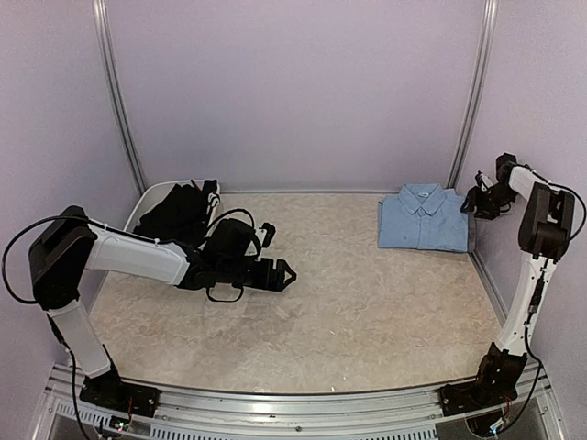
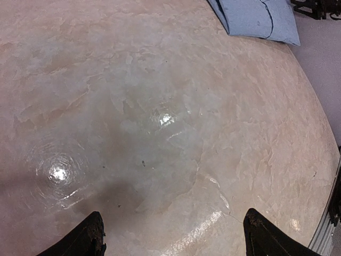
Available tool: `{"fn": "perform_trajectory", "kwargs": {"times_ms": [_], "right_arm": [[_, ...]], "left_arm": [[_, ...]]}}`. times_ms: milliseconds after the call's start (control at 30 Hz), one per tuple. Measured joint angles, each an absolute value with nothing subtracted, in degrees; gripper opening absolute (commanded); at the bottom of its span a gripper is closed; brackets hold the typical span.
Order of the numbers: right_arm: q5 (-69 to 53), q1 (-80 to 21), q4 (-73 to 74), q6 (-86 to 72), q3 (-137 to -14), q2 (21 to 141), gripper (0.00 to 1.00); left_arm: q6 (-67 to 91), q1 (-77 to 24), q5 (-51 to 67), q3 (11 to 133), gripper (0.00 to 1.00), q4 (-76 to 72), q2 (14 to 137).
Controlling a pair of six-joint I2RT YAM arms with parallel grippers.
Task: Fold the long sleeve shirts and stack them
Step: Place the square-folded shirt on the square-folded shirt, then reset both arms
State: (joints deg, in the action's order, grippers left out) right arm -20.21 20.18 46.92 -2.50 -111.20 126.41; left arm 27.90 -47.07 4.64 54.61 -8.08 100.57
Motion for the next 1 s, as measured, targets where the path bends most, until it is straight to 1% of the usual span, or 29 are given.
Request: {"fn": "perform_trajectory", "kwargs": {"times_ms": [133,300,367,433,500,633,700,733,900,1000], "right_arm": [[-16.34,20.29,45.56,-2.76,-111.07,123.28,0.55],[-12.86,19.88,44.40,-2.90,-110.56,122.72,0.56],[-11.35,19.09,42.83,-2.87,-108.01,121.30,0.57],[-10.07,18.04,41.50,-2.90,-104.05,118.37,0.59],[-9.30,16.43,39.79,-3.05,-99.46,114.15,0.63],[-9.32,12.16,34.48,-3.77,-89.34,102.00,0.73],[-9.87,10.41,31.33,-4.14,-84.29,95.70,0.93],[-10.28,9.82,30.04,-4.67,-82.08,92.68,0.98],[-11.75,8.71,24.97,-5.41,-73.60,81.89,1.00],[-12.08,7.70,23.24,-5.76,-71.07,78.24,1.00]], "left_arm": [[27.59,-46.96,4.34,54.68,0.86,-7.60,100.57],[26.96,-46.52,3.40,54.70,0.94,-6.92,100.53],[26.63,-46.19,2.35,54.70,0.99,-6.31,100.27],[26.24,-45.71,0.27,54.70,0.99,-5.08,99.22],[25.52,-45.30,-2.39,54.70,0.99,-4.10,97.60],[23.99,-44.42,-8.29,54.70,0.99,-2.48,92.95],[23.07,-44.05,-11.79,54.81,0.99,-1.15,90.41],[22.57,-43.88,-13.69,54.89,0.99,-0.49,89.38],[20.10,-42.68,-21.21,54.94,0.99,2.13,84.64],[18.81,-40.38,-22.50,54.94,0.99,2.66,81.23]]}}
